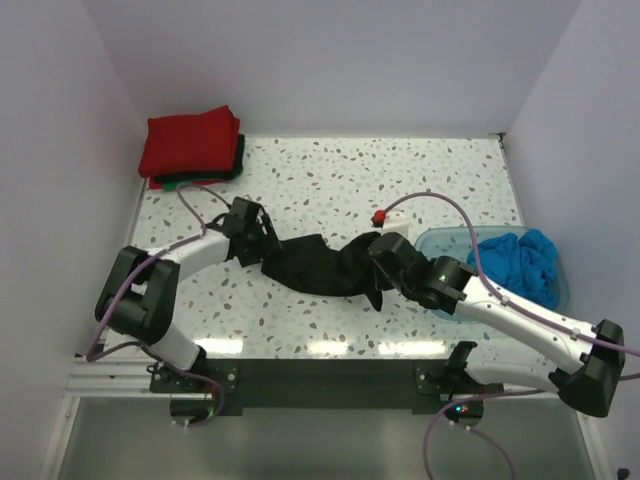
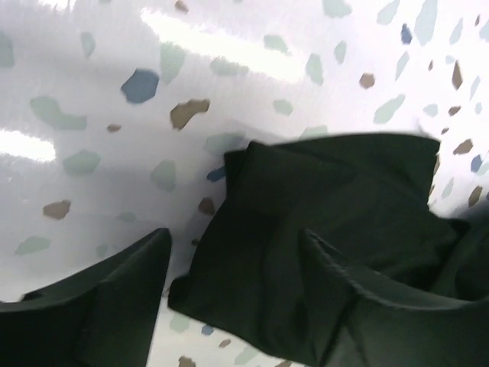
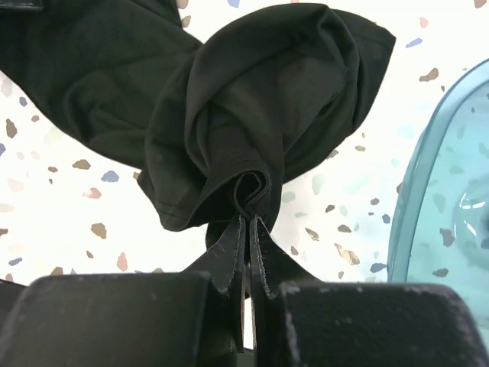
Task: Fold and stack the t-shirts
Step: Flatten the tshirt out
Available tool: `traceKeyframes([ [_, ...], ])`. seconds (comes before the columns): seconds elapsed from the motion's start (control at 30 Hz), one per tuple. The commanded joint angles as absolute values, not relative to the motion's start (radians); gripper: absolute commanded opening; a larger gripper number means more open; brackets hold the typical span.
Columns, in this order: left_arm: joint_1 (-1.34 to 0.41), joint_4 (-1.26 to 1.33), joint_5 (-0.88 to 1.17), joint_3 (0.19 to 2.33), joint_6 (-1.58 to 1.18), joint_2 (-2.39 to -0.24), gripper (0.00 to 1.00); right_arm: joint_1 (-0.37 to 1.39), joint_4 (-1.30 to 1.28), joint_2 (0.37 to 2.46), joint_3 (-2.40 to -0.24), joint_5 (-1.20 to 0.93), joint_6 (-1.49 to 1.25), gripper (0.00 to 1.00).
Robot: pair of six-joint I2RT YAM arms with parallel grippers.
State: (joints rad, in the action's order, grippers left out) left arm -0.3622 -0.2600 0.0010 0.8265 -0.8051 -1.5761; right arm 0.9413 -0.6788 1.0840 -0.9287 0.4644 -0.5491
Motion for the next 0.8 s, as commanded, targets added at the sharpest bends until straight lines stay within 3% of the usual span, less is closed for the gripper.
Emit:
traceKeyframes([
  [0.0,-0.388,-0.253,-0.049,0.87,-0.805,-1.643,0.68,0.937,-0.696,1.045,-0.923,0.505,-0.604,0.0],
  [0.1,-0.405,-0.218,-0.026,0.879,-0.778,-1.658,0.28,0.937,-0.707,1.046,-0.928,0.526,-0.606,0.0],
  [0.13,-0.408,-0.207,-0.02,0.876,-0.758,-1.654,0.0,0.936,-0.71,1.046,-0.934,0.535,-0.606,0.0],
  [0.27,-0.411,-0.251,-0.095,0.897,-0.727,-1.548,0.0,0.914,-0.793,1.048,-1.023,0.618,-0.583,0.0],
  [0.4,-0.408,-0.43,-0.385,0.948,-0.718,-1.323,0.0,0.861,-0.85,1.028,-1.156,0.747,-0.537,0.0],
  [0.6,-0.377,-0.775,-0.734,1.181,-0.788,-1.088,0.0,0.712,-0.877,0.976,-1.327,0.793,-0.463,0.0],
  [0.77,-0.368,-0.923,-0.853,1.428,-0.851,-0.957,0.0,0.707,-0.91,0.971,-1.524,0.815,-0.381,0.0],
])
